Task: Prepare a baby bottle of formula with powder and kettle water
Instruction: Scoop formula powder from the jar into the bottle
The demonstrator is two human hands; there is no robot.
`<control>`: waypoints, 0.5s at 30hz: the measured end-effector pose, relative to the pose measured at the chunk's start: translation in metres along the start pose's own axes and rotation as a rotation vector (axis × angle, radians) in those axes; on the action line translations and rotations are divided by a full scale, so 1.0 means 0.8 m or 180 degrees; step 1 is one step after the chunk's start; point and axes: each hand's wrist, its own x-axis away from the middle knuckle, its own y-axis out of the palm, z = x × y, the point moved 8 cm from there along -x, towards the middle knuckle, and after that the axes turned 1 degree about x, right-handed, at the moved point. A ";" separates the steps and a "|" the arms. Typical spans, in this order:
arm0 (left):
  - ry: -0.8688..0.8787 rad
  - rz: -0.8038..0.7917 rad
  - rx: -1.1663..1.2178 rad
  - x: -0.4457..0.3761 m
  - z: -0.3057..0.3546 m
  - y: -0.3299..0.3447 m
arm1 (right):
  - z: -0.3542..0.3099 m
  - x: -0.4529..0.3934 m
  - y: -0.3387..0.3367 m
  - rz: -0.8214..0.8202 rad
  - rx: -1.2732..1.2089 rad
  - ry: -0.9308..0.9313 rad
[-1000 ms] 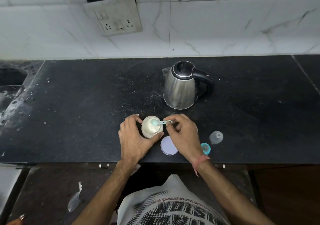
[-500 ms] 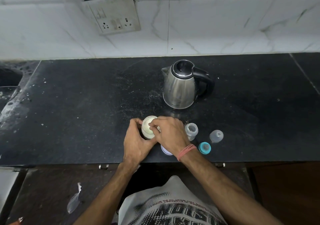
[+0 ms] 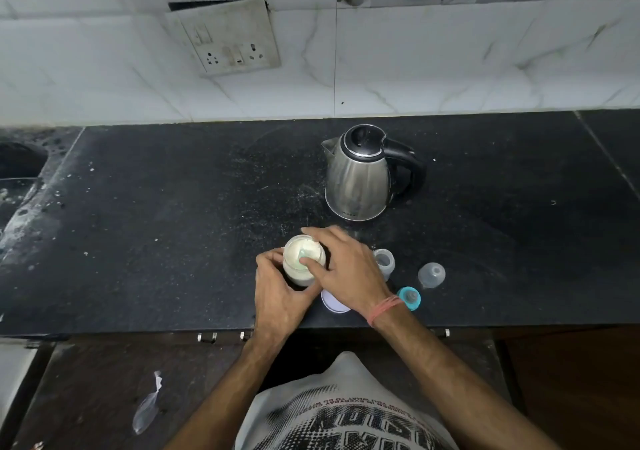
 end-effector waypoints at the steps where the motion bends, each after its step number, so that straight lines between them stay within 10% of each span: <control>1: 0.0013 0.0115 0.0022 0.007 -0.004 0.003 | 0.006 0.005 -0.007 0.0091 -0.0111 0.0064; 8: -0.0455 0.0537 0.0167 0.061 -0.021 0.019 | 0.056 0.039 -0.059 0.0716 -0.0611 0.0644; 15: 0.0009 -0.0310 0.0859 0.086 0.031 0.067 | 0.090 0.045 -0.102 0.1237 -0.0998 0.0922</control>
